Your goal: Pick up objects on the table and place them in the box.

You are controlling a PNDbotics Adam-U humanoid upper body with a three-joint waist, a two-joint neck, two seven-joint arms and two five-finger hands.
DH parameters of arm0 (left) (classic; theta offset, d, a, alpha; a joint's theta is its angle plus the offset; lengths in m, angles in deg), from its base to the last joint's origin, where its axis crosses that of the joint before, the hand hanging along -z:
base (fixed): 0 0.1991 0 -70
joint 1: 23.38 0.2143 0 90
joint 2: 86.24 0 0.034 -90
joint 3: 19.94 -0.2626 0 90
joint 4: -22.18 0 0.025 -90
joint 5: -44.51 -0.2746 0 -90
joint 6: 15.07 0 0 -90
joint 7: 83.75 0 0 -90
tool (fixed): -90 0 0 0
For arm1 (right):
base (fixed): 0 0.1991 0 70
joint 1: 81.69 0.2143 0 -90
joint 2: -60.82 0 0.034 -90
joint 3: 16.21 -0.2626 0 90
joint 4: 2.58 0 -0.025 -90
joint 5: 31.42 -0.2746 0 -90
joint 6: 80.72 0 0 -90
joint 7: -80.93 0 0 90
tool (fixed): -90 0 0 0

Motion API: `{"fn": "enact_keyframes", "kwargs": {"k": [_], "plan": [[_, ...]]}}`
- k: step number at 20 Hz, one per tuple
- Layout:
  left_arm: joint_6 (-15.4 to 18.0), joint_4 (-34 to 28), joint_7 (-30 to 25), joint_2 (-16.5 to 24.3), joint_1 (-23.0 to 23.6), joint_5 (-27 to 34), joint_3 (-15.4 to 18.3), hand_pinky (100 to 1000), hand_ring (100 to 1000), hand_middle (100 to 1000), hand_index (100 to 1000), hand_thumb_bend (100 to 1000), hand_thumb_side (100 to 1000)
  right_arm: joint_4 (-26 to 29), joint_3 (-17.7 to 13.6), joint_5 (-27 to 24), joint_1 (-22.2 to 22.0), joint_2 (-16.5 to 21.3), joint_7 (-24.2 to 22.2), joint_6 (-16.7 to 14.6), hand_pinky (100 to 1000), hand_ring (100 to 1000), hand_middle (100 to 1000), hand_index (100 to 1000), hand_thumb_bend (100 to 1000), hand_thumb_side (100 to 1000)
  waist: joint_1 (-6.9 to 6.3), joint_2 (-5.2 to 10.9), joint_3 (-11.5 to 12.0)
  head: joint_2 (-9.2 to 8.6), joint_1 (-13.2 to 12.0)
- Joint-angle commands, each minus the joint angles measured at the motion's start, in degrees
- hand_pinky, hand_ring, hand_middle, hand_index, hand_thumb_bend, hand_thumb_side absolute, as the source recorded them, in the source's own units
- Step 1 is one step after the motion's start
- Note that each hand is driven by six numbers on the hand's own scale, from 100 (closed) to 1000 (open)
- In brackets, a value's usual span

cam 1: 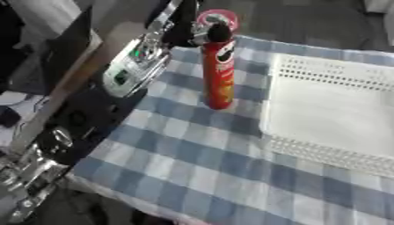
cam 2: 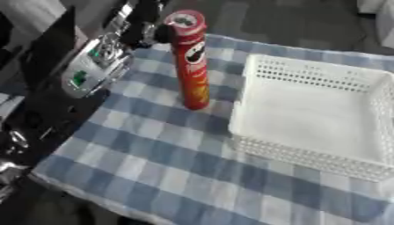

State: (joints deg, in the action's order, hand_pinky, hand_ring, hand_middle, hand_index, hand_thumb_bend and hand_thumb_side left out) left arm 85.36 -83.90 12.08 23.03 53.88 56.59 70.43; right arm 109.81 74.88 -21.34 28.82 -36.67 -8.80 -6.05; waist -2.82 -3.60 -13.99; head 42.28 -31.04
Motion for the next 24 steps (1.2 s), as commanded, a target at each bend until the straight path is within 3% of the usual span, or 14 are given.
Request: {"fn": "enact_keyframes", "kwargs": {"k": [1, 12, 24], "plan": [[0.32, -0.08, -1.71, 0.77, -0.3, -0.38, 0.01, 987, 963, 1000, 1000, 1000, 595, 0.6, 0.01, -0.23, 0.87, -0.02, -0.21, 0.0, 763, 850, 890, 984, 100, 1000, 0.14, 0.43, 0.0, -0.23, -0.28], [1.46, 2.39, -4.85, 1.77, -1.41, -0.07, 1.06, 997, 971, 1000, 1000, 1000, 608, 0.48, 0.06, -0.43, 0.84, -0.11, -0.62, -0.05, 764, 850, 889, 985, 100, 1000, 0.25, 0.49, 0.13, -0.36, -0.14], [3.21, 9.4, -6.91, 3.47, -3.68, 2.19, 1.83, 998, 969, 1000, 1000, 1000, 596, 0.38, 0.11, -0.54, 0.69, -0.19, -0.98, -0.11, 765, 850, 889, 986, 100, 1000, 0.21, 0.59, 0.13, -0.42, 0.3]]}}
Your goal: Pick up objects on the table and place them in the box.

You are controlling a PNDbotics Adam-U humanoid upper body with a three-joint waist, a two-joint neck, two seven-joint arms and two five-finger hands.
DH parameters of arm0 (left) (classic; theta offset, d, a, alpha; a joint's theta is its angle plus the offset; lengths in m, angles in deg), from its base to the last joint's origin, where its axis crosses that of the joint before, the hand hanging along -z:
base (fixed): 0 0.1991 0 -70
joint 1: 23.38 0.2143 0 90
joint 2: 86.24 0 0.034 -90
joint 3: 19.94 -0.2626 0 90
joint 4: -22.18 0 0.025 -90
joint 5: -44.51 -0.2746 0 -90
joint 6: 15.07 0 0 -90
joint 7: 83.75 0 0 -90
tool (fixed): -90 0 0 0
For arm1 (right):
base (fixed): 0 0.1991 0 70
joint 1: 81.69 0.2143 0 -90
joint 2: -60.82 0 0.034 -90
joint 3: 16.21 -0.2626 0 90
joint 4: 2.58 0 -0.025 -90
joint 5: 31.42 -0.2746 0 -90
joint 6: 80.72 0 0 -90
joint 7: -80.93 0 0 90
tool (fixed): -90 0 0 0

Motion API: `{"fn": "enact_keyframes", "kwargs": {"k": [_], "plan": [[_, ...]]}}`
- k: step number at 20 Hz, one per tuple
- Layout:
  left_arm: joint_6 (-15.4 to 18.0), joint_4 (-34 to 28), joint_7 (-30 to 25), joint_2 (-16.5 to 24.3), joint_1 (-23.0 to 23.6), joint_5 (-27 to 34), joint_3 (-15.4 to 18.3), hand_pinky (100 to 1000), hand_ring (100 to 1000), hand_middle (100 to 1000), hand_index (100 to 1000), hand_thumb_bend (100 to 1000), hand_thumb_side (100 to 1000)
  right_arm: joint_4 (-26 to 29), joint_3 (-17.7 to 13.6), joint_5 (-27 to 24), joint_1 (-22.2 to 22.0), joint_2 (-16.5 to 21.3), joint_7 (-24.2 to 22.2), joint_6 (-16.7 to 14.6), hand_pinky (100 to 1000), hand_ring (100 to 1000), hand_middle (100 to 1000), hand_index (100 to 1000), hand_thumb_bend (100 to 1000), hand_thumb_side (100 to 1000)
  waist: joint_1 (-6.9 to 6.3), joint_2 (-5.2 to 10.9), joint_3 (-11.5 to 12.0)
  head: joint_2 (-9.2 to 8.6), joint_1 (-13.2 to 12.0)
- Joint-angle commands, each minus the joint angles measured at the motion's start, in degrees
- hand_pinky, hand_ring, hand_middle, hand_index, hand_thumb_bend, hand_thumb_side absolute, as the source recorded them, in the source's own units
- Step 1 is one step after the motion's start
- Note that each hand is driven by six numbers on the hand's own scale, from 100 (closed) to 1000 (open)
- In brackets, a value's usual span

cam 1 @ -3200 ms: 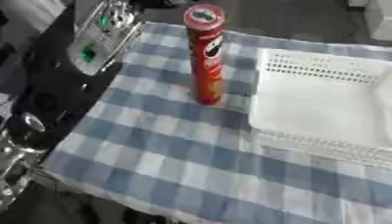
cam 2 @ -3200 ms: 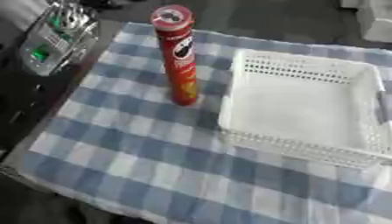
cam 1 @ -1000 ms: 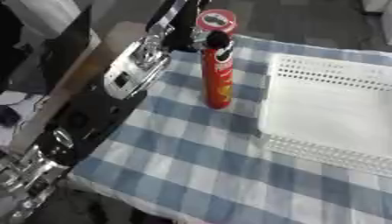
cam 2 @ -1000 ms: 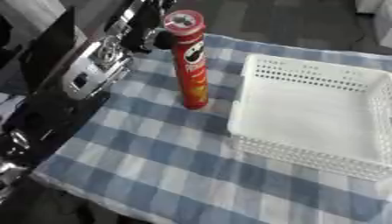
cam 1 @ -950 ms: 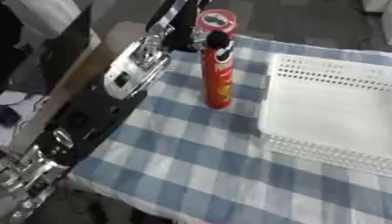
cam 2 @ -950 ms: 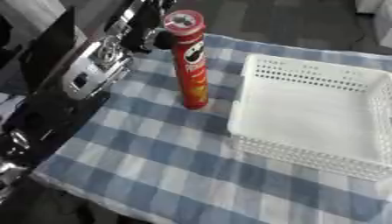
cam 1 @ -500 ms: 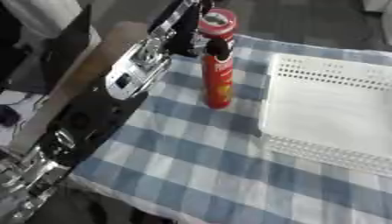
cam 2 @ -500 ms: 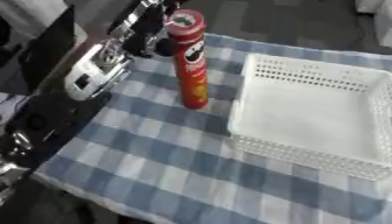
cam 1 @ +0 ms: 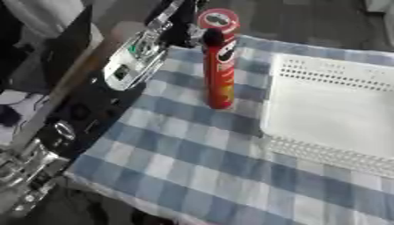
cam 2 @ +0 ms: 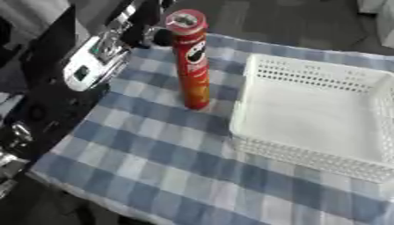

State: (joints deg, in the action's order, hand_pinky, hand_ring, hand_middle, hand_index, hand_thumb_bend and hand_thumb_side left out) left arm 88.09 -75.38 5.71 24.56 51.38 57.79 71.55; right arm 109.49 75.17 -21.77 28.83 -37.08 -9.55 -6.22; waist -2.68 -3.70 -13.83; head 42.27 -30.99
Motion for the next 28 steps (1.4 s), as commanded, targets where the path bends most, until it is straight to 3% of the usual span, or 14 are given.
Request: {"fn": "enact_keyframes", "kwargs": {"k": [1, 16, 17, 18, 19, 23, 28], "plan": [[0.67, 1.6, -0.63, 1.75, -1.31, 1.22, 0.74, 998, 969, 1000, 1000, 1000, 596, 0.7, -0.17, -0.12, 0.71, 0.22, -0.25, 0.06, 764, 850, 889, 985, 100, 1000, 0.08, 0.66, -0.07, -0.42, 0.41], [3.37, 9.33, -1.1, 0.28, -1.63, 3.08, 1.27, 1000, 966, 1000, 1000, 1000, 583, 0.75, -0.21, -0.12, 0.87, 0.25, -0.4, 0.02, 765, 851, 889, 988, 100, 1000, -0.03, 0.31, -0.47, -0.01, 0.57], [3.31, 9.47, -1.39, 0.26, -1.55, 2.85, 1.21, 1000, 969, 1000, 1000, 1000, 505, 0.75, -0.21, -0.11, 0.86, 0.26, -0.42, 0.02, 766, 851, 889, 988, 100, 1000, -0.06, 0.3, -0.49, 0.04, 0.59], [3.14, 9.58, -1.84, 0.21, -1.49, 2.46, 1.19, 1000, 969, 1000, 1000, 1000, 505, 0.74, -0.21, -0.11, 0.86, 0.25, -0.43, 0.02, 766, 851, 889, 988, 100, 1000, -0.08, 0.31, -0.5, 0.08, 0.61], [2.8, 9.72, -2.3, 0.08, -1.38, 2.17, 1.13, 1000, 974, 1000, 1000, 1000, 448, 0.74, -0.22, -0.11, 0.85, 0.25, -0.44, 0.03, 766, 851, 890, 989, 100, 1000, -0.1, 0.32, -0.5, 0.15, 0.61], [1.05, 9.96, -2.62, -0.45, -0.88, 1.75, 1.25, 994, 970, 1000, 1000, 1000, 446, 0.72, -0.25, -0.08, 0.78, 0.25, -0.47, 0.06, 767, 852, 890, 990, 100, 1000, -0.2, 0.35, -0.49, 0.35, 0.68], [-0.83, 9.39, 2.58, -1.16, 0.12, 1.73, 1.05, 973, 954, 1000, 1000, 1000, 443, 0.71, -0.29, -0.06, 0.71, 0.25, -0.49, 0.09, 767, 853, 891, 992, 100, 1000, -0.36, 0.37, -0.47, 0.63, 0.68]]}}
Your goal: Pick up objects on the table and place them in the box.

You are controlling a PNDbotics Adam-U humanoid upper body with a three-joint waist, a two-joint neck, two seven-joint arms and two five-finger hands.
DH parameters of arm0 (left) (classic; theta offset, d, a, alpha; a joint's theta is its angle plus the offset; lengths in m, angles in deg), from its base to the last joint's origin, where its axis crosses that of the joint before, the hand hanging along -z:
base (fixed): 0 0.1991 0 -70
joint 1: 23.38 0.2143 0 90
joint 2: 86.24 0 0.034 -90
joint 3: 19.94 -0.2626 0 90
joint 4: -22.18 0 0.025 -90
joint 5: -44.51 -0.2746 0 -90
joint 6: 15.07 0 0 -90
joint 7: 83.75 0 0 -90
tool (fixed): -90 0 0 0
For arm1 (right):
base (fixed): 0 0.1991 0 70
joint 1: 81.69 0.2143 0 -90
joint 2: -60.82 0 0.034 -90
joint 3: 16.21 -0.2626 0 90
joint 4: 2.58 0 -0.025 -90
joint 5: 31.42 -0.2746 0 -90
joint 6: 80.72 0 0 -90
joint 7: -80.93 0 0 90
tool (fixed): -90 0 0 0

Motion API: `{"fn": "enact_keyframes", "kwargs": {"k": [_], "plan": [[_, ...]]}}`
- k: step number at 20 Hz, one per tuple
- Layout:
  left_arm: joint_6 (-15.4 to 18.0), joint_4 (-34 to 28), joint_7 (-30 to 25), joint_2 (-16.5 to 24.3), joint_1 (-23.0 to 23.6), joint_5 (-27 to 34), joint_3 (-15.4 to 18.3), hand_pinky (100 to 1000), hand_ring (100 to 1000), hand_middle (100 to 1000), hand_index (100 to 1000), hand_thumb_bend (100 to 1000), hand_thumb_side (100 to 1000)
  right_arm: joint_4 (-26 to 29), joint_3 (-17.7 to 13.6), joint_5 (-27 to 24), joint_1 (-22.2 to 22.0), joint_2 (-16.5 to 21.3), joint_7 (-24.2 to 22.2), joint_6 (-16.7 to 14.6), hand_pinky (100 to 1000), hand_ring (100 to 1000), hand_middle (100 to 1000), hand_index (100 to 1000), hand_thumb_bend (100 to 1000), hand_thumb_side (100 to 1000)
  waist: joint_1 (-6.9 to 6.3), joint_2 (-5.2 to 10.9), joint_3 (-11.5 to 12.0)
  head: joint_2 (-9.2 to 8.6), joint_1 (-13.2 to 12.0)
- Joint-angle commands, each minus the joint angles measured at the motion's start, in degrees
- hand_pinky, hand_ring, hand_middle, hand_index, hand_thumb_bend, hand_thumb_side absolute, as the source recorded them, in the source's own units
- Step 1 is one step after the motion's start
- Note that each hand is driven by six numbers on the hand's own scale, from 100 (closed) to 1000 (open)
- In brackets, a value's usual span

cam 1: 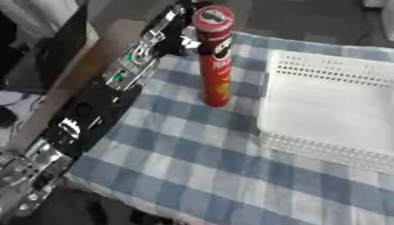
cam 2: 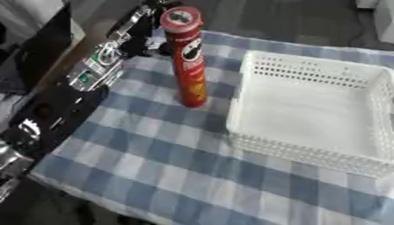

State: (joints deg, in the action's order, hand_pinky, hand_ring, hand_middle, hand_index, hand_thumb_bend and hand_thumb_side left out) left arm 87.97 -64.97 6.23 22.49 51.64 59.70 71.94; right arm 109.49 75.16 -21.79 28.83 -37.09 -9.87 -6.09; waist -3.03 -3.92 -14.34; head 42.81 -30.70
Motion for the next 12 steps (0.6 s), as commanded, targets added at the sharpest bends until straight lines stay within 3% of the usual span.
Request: {"fn": "enact_keyframes", "kwargs": {"k": [1, 12], "plan": [[-0.92, -1.15, 2.63, 0.74, 0.04, -0.28, 0.52, 971, 951, 1000, 1000, 1000, 443, 0.71, -0.29, -0.04, 0.7, 0.26, -0.18, -0.03, 768, 853, 891, 992, 100, 1000, -0.02, 0.59, 0.04, 0.12, 0.37], [-1.14, -0.87, 3.36, -0.89, 0.91, -0.04, -0.13, 973, 944, 1000, 1000, 1000, 490, 0.69, -0.29, -0.06, 0.76, 0.2, -0.29, -0.05, 769, 853, 891, 991, 100, 1000, 0.0, 0.48, 0.15, -0.03, 0.67]]}}
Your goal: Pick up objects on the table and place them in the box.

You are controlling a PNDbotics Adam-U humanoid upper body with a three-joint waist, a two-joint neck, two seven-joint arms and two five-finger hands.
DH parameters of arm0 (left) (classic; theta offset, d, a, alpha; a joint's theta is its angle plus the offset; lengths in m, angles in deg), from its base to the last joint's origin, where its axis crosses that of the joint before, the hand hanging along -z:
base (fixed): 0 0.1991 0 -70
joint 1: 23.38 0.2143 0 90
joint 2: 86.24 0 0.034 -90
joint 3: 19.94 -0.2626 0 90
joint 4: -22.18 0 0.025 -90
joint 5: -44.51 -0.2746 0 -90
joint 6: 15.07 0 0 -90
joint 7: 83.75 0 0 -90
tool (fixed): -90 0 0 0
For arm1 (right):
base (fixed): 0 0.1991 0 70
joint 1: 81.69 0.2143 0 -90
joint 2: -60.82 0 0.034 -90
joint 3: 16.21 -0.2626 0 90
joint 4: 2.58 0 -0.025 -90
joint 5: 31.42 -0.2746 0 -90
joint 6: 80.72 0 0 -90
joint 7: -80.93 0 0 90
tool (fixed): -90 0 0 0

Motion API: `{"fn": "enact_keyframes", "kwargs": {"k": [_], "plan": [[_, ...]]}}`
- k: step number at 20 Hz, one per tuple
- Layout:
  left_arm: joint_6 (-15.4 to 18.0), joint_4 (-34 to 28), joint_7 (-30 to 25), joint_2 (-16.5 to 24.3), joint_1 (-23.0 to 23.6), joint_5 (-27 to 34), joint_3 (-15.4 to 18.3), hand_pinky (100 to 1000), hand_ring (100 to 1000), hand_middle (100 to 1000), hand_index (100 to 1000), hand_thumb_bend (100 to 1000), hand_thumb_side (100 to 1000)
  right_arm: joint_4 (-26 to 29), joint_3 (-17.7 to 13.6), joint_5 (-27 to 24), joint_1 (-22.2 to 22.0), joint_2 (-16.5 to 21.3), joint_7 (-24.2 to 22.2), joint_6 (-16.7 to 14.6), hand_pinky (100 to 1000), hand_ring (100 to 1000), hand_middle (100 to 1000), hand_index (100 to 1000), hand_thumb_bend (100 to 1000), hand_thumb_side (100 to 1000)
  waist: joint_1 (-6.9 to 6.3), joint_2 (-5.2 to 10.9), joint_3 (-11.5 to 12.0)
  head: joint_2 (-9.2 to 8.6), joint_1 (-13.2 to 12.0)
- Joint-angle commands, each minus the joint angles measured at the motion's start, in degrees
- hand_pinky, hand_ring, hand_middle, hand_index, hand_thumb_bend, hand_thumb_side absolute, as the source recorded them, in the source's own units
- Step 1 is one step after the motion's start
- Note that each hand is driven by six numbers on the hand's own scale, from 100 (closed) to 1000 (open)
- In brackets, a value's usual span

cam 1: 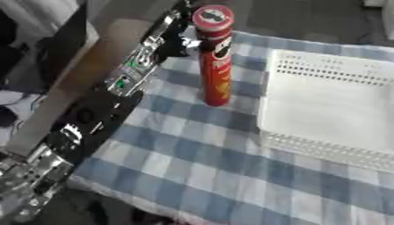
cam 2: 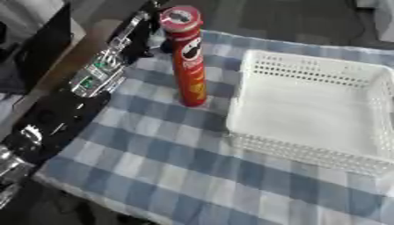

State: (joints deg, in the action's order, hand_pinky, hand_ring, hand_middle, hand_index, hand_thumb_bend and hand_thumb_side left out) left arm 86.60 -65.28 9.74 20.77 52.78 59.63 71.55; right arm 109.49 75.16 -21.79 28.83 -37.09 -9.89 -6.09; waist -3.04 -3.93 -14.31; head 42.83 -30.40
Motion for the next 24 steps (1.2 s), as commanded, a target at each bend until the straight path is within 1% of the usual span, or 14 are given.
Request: {"fn": "enact_keyframes", "kwargs": {"k": [1, 7, 15, 20, 22, 24], "plan": [[0.31, -0.48, -0.28, 0.71, -0.18, 0.1, 0.23, 973, 944, 1000, 1000, 1000, 497, 0.68, -0.28, -0.06, 0.76, 0.21, -0.29, -0.06, 769, 854, 891, 992, 100, 1000, 0.0, 0.45, 0.14, 0.01, 0.39], [0.72, -0.2, -1.12, 0.21, 0.07, 0.25, 0.11, 976, 942, 1000, 1000, 1000, 519, 0.64, -0.2, -0.03, 0.75, 0.3, -0.44, -0.09, 771, 856, 893, 996, 100, 1000, -0.23, 0.3, 0.27, 0.69, 0.47], [0.85, 0.1, -1.37, -0.56, 0.63, 0.1, 0.19, 981, 945, 1000, 1000, 1000, 524, 0.6, -0.17, 0.01, 0.68, 0.4, -0.58, -0.09, 773, 857, 894, 999, 100, 1000, -0.55, 0.2, 0.36, 0.98, 0.98], [0.96, 0.26, -1.5, -1.17, 0.85, 0.14, 0.06, 982, 944, 1000, 1000, 1000, 542, 0.6, -0.17, 0.04, 0.68, 0.45, -0.64, -0.09, 774, 858, 894, 1000, 100, 1000, -0.69, 0.18, 0.16, 1.15, 1.15], [1.03, 0.33, -1.58, -1.36, 0.92, 0.16, 0.02, 983, 944, 1000, 1000, 1000, 543, 0.61, -0.19, 0.04, 0.67, 0.45, -0.64, -0.08, 774, 858, 894, 1000, 100, 1000, -0.73, 0.2, 0.03, 1.16, 1.21], [1.03, 0.4, -1.79, -1.57, 1.01, 0.11, -0.1, 984, 946, 1000, 1000, 1000, 526, 0.61, -0.17, 0.04, 0.7, 0.45, -0.66, -0.08, 774, 858, 894, 1000, 100, 1000, -0.8, 0.21, -0.11, 1.18, 1.27]]}}
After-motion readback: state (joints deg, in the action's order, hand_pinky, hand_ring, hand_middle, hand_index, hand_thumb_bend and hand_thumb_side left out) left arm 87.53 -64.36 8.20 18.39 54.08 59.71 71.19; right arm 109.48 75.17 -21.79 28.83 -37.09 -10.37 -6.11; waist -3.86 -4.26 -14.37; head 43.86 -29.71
